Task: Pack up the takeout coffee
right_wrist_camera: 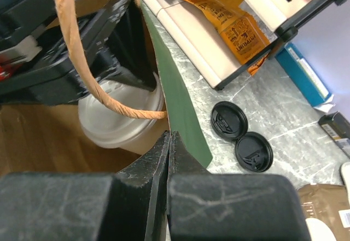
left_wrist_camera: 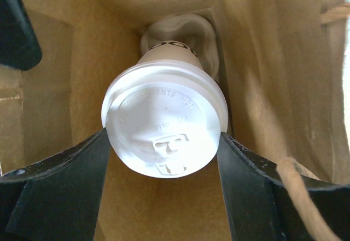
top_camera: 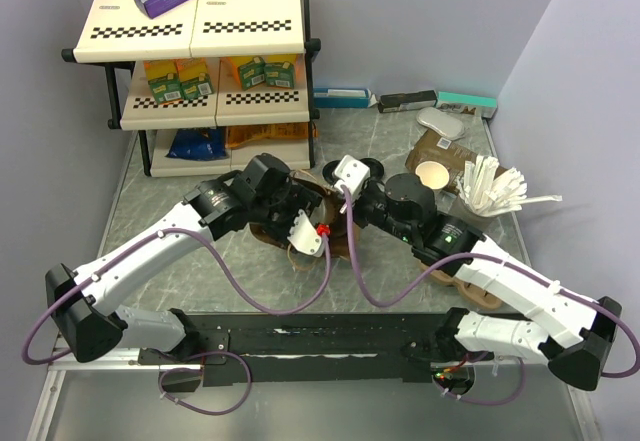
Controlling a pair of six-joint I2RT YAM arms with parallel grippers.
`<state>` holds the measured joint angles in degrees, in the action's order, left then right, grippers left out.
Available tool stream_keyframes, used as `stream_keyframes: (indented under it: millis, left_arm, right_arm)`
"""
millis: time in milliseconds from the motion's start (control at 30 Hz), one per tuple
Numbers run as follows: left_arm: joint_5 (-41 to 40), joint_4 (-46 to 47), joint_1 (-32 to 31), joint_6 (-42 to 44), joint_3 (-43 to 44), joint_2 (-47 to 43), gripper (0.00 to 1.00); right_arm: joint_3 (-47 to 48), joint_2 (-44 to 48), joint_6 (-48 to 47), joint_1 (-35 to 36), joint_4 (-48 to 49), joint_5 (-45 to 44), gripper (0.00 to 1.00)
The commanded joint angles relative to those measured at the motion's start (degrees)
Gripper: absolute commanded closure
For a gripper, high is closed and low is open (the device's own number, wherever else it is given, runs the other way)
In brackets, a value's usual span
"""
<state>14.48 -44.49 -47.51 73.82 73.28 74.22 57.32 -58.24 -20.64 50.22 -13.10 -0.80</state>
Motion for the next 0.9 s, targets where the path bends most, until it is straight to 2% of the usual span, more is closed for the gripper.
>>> stream_keyframes:
  millis: [0,133,400,667,867]
  left_arm:
    - [3.6,-1.0,0.0,-0.3,0.1,-0.5,0.99]
    - [3.0,0.2,0.0,-1.9,0.0,0.6,0.99]
    - [-0.8,1.3,0.0,1.1,-1.0,2.4,0.99]
    - [-4.5,6.3,-1.0,-1.8,-0.9,5.1,0.99]
    - [-5.3,3.8,-0.7,-3.0,1.2,4.8,0.99]
  right_arm:
    - [3.2,0.0,3.5,-1.3,2.6,0.5,1.0]
    - [3.3,-0.2,3.4,-1.4,2.8,1.8,1.0]
    - [3.8,-0.4,3.1,-1.4,2.6,1.2,1.0]
    - [3.6,0.0,0.8,0.0,3.3,1.0,1.0]
    - [3.2,-0.5,-0.6,-0.2,4.2,-1.2,1.0]
